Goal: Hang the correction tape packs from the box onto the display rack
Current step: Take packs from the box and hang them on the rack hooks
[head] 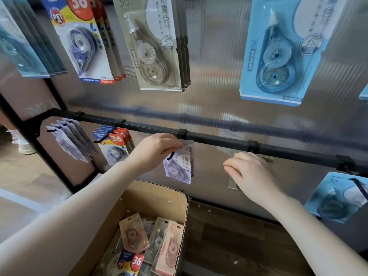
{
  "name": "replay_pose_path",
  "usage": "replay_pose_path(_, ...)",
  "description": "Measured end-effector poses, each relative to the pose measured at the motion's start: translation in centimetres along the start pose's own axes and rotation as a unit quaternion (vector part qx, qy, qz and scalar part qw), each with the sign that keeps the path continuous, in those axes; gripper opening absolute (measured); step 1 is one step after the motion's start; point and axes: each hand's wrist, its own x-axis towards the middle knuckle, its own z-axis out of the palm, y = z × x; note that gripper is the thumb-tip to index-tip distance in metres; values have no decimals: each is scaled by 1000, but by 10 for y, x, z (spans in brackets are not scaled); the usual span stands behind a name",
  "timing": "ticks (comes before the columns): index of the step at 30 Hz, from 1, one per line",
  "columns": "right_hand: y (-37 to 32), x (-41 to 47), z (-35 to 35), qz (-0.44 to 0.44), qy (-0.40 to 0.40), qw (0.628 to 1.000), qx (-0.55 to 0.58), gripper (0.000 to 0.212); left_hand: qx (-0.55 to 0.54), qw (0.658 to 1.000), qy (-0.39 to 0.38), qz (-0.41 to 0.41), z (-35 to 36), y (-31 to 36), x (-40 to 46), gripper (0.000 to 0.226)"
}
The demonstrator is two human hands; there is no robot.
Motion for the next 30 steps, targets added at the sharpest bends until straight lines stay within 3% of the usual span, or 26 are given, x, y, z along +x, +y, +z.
replay_pose_path(3, -6, -3, -5, -1, -11, 1000, -11, 27, 29, 999, 23, -29, -7, 0, -16, 21)
replay_pose_path(8, -24, -6, -4, 8, -20, 996, -86, 25, 46, 995, 35, -87, -20, 3, -60, 28)
replay_pose_path(12, -43, -5, 7, 5, -2, 993, -121, 13, 52, 991, 2, -127, -26, 3, -102, 31)
replay_pose_path(17, -66, -6, 34, -25, -10, 996, -85, 25, 57, 983, -50, -169, -24, -7, -144, 39)
replay_pose_path(25, -98, -8, 92, -3, -64, 996, -61, 25, 29, 981, -103, -163, 4, -48, -178, 44)
replay_pose_path(30, -120, -8, 133, 35, -61, 996, -55, 7, 5, 979, -154, -131, 40, -80, -192, 50)
